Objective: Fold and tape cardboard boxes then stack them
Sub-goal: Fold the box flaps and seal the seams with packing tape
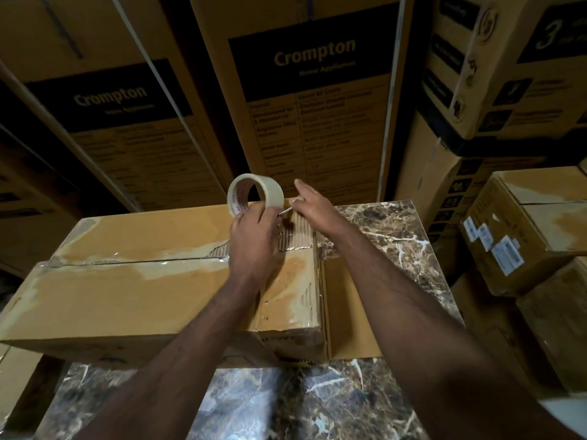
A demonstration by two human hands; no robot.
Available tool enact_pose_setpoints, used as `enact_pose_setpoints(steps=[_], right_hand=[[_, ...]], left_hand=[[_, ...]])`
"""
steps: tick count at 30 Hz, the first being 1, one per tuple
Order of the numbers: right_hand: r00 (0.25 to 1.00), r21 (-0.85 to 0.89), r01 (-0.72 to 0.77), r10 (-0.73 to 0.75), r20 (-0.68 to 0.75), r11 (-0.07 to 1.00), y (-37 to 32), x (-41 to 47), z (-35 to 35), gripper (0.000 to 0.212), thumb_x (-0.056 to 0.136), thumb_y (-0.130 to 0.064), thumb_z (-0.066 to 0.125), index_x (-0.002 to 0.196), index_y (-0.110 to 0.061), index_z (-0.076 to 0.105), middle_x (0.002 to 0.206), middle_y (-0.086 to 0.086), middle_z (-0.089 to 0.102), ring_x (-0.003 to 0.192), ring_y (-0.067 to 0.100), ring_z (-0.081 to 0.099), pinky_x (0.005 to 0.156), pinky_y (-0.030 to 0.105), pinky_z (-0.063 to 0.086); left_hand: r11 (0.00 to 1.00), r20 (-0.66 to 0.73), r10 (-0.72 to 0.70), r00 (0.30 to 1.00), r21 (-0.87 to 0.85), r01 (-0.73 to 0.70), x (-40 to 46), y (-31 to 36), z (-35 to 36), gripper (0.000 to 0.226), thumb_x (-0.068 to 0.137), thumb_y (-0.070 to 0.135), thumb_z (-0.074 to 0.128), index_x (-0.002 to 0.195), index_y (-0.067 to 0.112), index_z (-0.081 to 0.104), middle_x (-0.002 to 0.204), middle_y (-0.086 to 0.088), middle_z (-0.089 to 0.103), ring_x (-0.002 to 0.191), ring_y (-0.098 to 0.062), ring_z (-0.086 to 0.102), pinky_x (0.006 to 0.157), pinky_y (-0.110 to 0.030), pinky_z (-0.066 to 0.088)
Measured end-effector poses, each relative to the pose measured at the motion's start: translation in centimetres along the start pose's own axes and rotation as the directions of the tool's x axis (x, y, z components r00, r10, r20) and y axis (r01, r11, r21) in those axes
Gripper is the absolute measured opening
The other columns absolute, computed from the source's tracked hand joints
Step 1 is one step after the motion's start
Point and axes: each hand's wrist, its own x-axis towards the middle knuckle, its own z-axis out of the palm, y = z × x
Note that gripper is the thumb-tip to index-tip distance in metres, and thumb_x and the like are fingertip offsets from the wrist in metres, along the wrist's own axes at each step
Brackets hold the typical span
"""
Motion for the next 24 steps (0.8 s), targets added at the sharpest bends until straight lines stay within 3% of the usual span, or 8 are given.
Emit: enact_pose_setpoints(steps=[4,7,9,12,15,19,21,24], right_hand=[[0.993,0.308,-0.087,0.108,-0.053,0.947,-1.0,0.9,0.1,0.058,0.107,-0.023,0.044,0.159,-0.016,0.020,0.162,0.008,0.032,0.145,0.023,0.036,0.113,0.036,0.032],[0.980,0.313,-0.047,0.103,-0.167,0.949,-0.9,0.3,1.4,0.046,0.101,-0.012,0.048,0.146,-0.018,0.042,0.141,0.009,0.052,0.125,0.022,0.052,0.095,0.035,0.043],[0.969,0.351,-0.017,0.102,-0.225,0.936,-0.4,-0.1,1.4,0.037,0.096,-0.010,0.051,0.131,-0.021,0.053,0.120,0.009,0.062,0.102,0.021,0.060,0.083,0.036,0.048],[0.951,0.315,0.000,0.098,-0.294,0.949,0.0,0.1,0.5,0.020,0.098,-0.010,0.053,0.116,-0.018,0.060,0.091,0.002,0.062,0.072,0.014,0.055,0.057,0.024,0.043],[0.927,0.257,0.004,0.093,-0.364,0.966,0.3,-0.2,0.8,0.019,0.099,-0.008,0.053,0.114,-0.013,0.064,0.084,-0.005,0.059,0.063,0.008,0.049,0.045,0.016,0.038],[0.881,0.221,0.035,0.075,-0.467,0.975,1.2,-2.1,1.5,0.021,0.100,-0.007,0.054,0.114,-0.016,0.067,0.092,-0.012,0.062,0.064,0.003,0.051,0.048,0.010,0.039],[0.840,0.214,0.039,0.084,-0.536,0.976,1.0,-2.6,1.5,0.022,0.101,-0.007,0.054,0.113,-0.016,0.070,0.097,-0.012,0.065,0.070,-0.003,0.054,0.055,0.008,0.044],[0.765,0.207,-0.001,0.134,-0.630,0.978,0.8,-4.3,1.3,0.025,0.102,-0.008,0.051,0.113,-0.016,0.071,0.097,-0.012,0.066,0.069,-0.004,0.054,0.060,0.017,0.048]], left_hand=[[0.999,0.009,0.019,1.000,0.042,-0.019,1.2,0.3,0.5,0.036,0.081,0.006,0.069,0.116,0.013,0.064,0.114,-0.006,0.063,0.108,-0.028,0.057,0.100,-0.048,0.044],[0.999,-0.002,0.013,1.000,0.044,-0.013,1.2,0.0,0.6,0.033,0.085,0.008,0.065,0.117,0.013,0.064,0.117,-0.006,0.063,0.111,-0.027,0.057,0.103,-0.048,0.041],[0.999,-0.015,0.024,1.000,0.039,-0.023,1.4,0.2,0.6,0.032,0.086,0.008,0.064,0.118,0.013,0.064,0.117,-0.006,0.064,0.112,-0.026,0.057,0.103,-0.047,0.040],[0.998,-0.020,0.054,0.998,0.029,-0.053,1.8,0.5,0.9,0.029,0.087,0.007,0.063,0.115,0.014,0.065,0.114,-0.005,0.065,0.109,-0.026,0.057,0.100,-0.045,0.040],[0.999,-0.056,0.035,0.998,-0.004,-0.035,1.3,0.3,1.0,0.028,0.088,0.009,0.056,0.113,0.012,0.066,0.112,-0.006,0.065,0.109,-0.027,0.057,0.098,-0.046,0.041],[0.999,-0.199,-0.045,0.979,0.007,0.047,-0.1,-0.3,0.5,0.024,0.095,0.013,0.052,0.113,0.014,0.068,0.113,-0.007,0.065,0.113,-0.024,0.055,0.098,-0.045,0.038],[0.999,-0.200,-0.044,0.979,0.009,0.047,-0.5,-0.3,-0.1,0.023,0.094,0.012,0.052,0.112,0.015,0.068,0.112,-0.007,0.065,0.112,-0.024,0.055,0.098,-0.045,0.037],[1.000,-0.131,0.008,0.991,0.002,-0.008,-1.8,0.7,-1.3,0.031,0.092,0.022,0.040,0.106,0.018,0.068,0.104,-0.004,0.063,0.100,-0.024,0.057,0.096,-0.043,0.035]])
